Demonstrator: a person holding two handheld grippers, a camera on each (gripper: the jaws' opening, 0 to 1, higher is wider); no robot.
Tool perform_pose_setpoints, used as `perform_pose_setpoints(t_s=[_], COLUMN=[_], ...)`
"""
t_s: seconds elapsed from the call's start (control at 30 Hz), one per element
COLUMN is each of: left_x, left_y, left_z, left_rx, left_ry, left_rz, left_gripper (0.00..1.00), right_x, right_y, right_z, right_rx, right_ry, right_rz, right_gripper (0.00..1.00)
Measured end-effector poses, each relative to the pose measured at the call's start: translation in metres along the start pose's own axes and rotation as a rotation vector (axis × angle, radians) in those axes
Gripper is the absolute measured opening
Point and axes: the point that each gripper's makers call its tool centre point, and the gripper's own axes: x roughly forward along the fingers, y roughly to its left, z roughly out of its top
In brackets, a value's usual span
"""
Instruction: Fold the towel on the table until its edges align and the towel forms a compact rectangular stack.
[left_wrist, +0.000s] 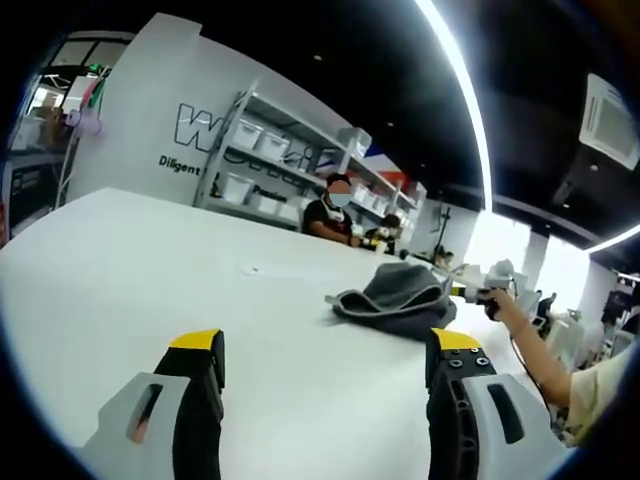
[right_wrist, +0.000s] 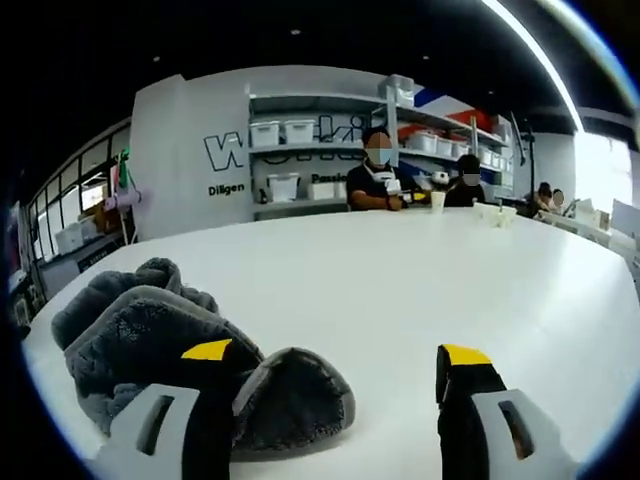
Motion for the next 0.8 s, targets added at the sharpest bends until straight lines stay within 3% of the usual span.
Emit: perform_pose_setpoints(t_s=[0.23,0.8], left_x=[0.000,0.001], left_y=[-0.002,0.001], left_z=[-0.002,-0.002], left_rx=[0.001,0.003], left_ry=[0.007,0.013], left_rz=[-0.004,-0.003], left_gripper=[0.81,0.81], right_x=[-0.002,-0.016], right_y=[0.000,-0.001], right_z=[-0.001,0.027], right_rx=[-0.006,-0.077], right_ry=[0.014,-0.029], right_rz=[-0.007,-0.024], right_gripper=[0.99,0.99])
